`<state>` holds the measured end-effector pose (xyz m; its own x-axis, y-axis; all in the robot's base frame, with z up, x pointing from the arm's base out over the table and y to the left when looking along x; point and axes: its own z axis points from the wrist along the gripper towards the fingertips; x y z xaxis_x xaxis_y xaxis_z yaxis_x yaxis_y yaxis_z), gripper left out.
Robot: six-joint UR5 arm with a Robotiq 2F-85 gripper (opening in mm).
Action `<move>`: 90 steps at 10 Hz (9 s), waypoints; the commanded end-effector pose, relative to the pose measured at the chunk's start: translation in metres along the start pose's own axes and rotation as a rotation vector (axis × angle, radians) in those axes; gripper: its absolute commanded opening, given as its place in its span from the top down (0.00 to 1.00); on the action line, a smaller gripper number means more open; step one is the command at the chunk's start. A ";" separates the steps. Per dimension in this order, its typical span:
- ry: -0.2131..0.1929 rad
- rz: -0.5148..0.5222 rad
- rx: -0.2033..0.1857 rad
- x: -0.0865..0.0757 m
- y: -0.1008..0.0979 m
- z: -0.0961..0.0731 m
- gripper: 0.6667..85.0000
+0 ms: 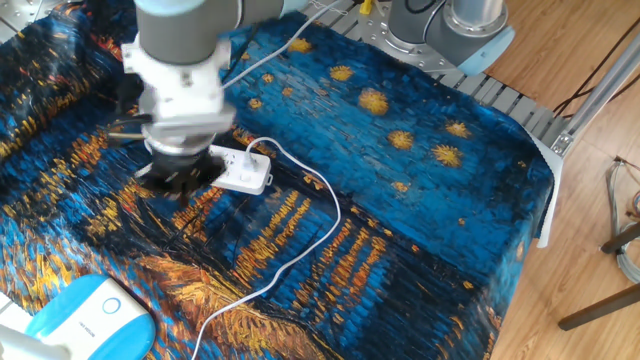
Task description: Plug in the power cord of the desk lamp, turn on the socket, and light up the desk lamp
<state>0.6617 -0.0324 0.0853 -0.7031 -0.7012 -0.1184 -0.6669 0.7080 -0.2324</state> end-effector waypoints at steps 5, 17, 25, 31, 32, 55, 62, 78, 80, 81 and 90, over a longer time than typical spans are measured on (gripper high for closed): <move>-0.042 0.548 0.030 -0.027 -0.023 0.014 0.99; 0.035 0.650 -0.022 -0.054 -0.048 0.039 0.99; -0.064 0.732 -0.074 -0.115 -0.070 0.058 0.99; -0.114 0.734 -0.047 -0.125 -0.086 0.077 0.99; -0.120 0.730 -0.053 -0.126 -0.090 0.078 0.99; -0.116 0.769 -0.039 -0.120 -0.088 0.086 0.99; -0.108 0.760 -0.032 -0.116 -0.088 0.090 0.99; -0.177 0.807 0.019 -0.122 -0.103 0.082 0.99; -0.171 0.807 0.018 -0.120 -0.102 0.084 0.99; -0.162 0.804 0.015 -0.118 -0.100 0.086 0.99; -0.152 0.804 0.010 -0.107 -0.084 0.089 0.99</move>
<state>0.8219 -0.0259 0.0309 -0.9239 0.0040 -0.3826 0.0230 0.9987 -0.0450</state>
